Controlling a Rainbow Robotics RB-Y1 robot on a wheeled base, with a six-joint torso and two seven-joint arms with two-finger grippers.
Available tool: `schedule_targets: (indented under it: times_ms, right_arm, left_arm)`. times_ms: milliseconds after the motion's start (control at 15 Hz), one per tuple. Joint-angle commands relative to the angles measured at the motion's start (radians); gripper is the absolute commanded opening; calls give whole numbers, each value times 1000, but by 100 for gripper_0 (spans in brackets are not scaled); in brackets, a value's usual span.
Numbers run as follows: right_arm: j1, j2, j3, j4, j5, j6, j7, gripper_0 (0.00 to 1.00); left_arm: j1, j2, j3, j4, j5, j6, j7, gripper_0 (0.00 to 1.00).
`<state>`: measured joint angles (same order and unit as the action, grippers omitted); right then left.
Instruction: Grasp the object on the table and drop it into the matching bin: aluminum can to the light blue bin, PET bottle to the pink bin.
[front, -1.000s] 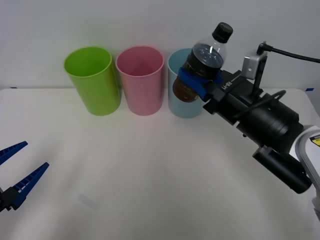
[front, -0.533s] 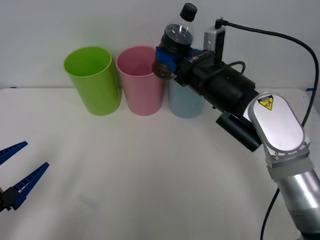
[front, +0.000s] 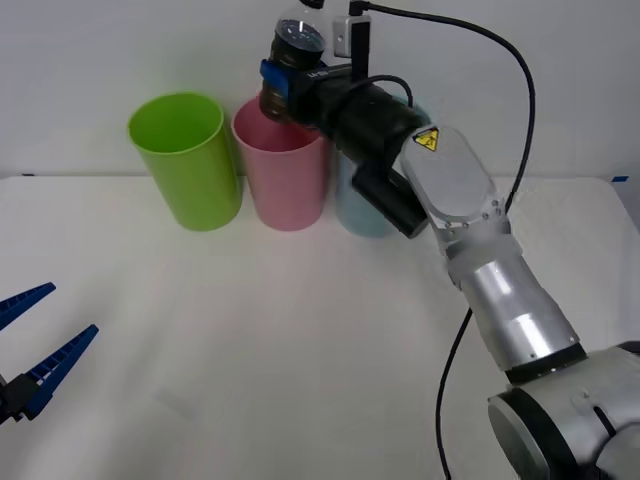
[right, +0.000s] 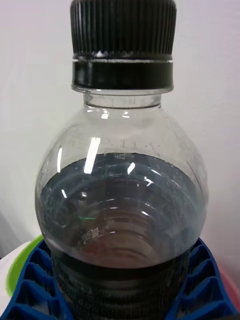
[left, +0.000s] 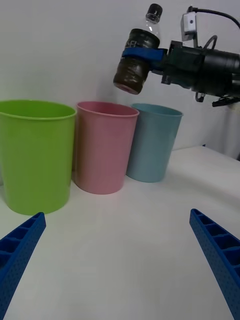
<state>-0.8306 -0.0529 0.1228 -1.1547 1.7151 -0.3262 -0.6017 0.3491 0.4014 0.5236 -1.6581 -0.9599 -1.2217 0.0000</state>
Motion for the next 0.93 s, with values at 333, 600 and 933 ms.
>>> schedule_targets:
  times_ms: [333,600,933]
  right_arm:
    - [-176,44,4,250,1,134,49,0]
    - [-176,42,3,250,1,134,56,0]
    - [-174,36,3,248,1,136,66,87]
  left_arm:
    - [0,0,0,0,0,0,0,100]
    - [0,0,0,0,0,0,0,100]
    - [0,0,0,0,0,0,0,100]
